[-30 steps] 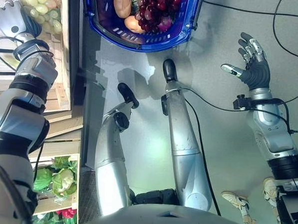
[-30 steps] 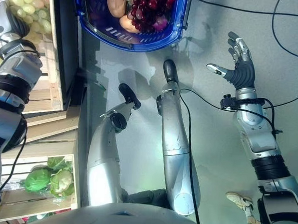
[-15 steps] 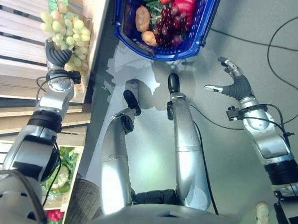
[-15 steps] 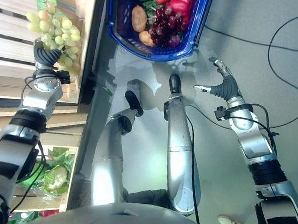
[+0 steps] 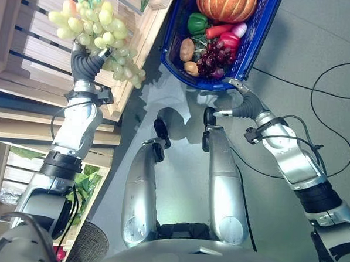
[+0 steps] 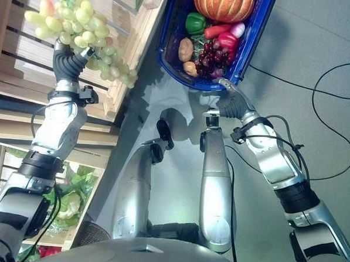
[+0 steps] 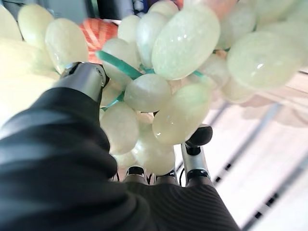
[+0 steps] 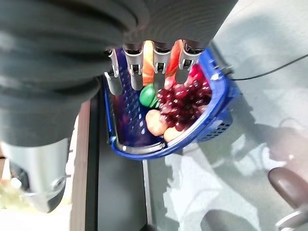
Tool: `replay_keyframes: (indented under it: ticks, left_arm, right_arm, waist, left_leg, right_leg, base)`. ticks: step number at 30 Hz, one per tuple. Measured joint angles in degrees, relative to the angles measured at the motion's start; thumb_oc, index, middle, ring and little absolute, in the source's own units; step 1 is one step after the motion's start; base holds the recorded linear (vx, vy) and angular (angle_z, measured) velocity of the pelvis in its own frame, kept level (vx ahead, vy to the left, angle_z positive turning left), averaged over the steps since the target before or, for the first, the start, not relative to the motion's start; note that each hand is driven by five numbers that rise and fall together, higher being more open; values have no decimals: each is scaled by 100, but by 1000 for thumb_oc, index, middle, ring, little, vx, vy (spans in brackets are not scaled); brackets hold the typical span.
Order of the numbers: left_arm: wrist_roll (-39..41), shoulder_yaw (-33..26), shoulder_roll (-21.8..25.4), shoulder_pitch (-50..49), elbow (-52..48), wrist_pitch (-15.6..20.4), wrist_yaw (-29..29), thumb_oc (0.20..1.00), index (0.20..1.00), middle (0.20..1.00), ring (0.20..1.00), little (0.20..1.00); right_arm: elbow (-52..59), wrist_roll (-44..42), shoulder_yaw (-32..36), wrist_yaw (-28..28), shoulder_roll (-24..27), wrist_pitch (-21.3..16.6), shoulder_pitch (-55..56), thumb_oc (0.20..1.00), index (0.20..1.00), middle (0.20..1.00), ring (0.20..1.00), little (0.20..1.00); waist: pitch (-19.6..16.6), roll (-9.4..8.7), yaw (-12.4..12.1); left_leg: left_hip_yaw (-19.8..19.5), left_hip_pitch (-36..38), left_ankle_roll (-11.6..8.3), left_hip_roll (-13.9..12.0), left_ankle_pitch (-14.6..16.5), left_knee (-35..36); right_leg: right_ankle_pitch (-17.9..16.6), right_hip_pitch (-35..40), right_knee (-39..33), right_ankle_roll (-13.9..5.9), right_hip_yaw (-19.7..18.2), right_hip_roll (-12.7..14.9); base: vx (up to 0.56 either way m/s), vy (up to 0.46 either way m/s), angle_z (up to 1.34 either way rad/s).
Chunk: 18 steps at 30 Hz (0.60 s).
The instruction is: Pick up fruits and vegetables into the basket
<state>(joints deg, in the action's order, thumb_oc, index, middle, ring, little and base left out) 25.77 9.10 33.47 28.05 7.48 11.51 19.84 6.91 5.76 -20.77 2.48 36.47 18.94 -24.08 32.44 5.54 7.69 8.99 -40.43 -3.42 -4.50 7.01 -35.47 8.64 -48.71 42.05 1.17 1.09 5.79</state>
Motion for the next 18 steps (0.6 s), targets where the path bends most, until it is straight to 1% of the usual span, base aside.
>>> replay_keyframes:
  ticks: [1,3,4,7,9,11,13,15,18]
  left_arm:
    - [-12,5,-1,3,-61,3,-111,200,200,200,200,200]
    - [-47,22,-1,9,-250,18,-284,200,200,200,200,200]
    - [-65,33,-1,35,-294,100,-383,200,200,200,200,200]
    - [-49,84,-53,136,-426,152,-602,200,200,200,200,200]
    - [-31,242,-60,250,-504,170,-828,200,200,200,200,200]
    - [34,374,-127,284,-646,181,-1079,200,200,200,200,200]
    - [48,498,-164,351,-683,193,-1155,200,200,200,200,200]
    - [153,688,-267,397,-766,208,-1299,200,200,200,200,200]
    - [320,813,-515,525,-852,227,-1357,200,200,200,200,200]
  right_arm:
    - [-50,-9,-130,-6,-57,104,-115,1000,1000,1000,1000,1000]
    - [-77,-12,-294,-45,-164,198,-223,1000,1000,1000,1000,1000]
    - [-105,-12,-365,-61,-226,225,-289,1000,1000,1000,1000,1000]
    - [-215,-30,-576,-131,-333,333,-574,1000,1000,1000,1000,1000]
    - [-395,-130,-774,-256,-460,336,-861,1000,1000,1000,1000,1000]
    - [-504,-250,-903,-495,-654,333,-1053,1000,1000,1000,1000,1000]
    - [-512,-269,-956,-624,-712,322,-1120,1000,1000,1000,1000,1000]
    - [-696,-363,-1012,-947,-889,215,-1249,1000,1000,1000,1000,1000]
    - [-695,-402,-1044,-1368,-970,-158,-1338,1000,1000,1000,1000,1000]
  waist:
    - [0,0,-11]
    - [0,0,-26]
    - [0,0,-60]
    - [2,5,-221]
    - [2,5,-305]
    - [2,5,-347]
    - [2,5,-387]
    - [2,1,-422]
    - [3,1,-441]
  left_leg:
    - [-18,44,-4,5,-6,1]
    - [-88,107,-9,29,-22,4]
    - [-119,142,-8,39,-36,15]
    - [-143,248,17,65,-76,72]
    - [-172,287,22,73,-105,86]
    - [-240,289,19,97,-125,84]
    - [-257,276,-3,106,-160,90]
    - [-305,313,1,144,-160,91]
    - [-353,268,14,159,-162,86]
  right_leg:
    - [0,58,0,1,21,9]
    - [14,159,3,20,82,45]
    - [14,205,-7,21,110,56]
    - [22,325,-22,13,139,84]
    - [23,377,-23,15,190,105]
    - [31,418,-21,28,258,136]
    - [28,418,-24,31,273,144]
    - [34,480,-39,22,266,150]
    - [31,484,-64,11,279,145]
  base:
    - [9,-55,6]
    - [1,-41,15]
    - [-1,-29,15]
    - [-10,-94,9]
    - [-8,-49,14]
    - [-41,-46,14]
    - [-41,-29,10]
    - [-47,-34,8]
    - [-9,-25,8]
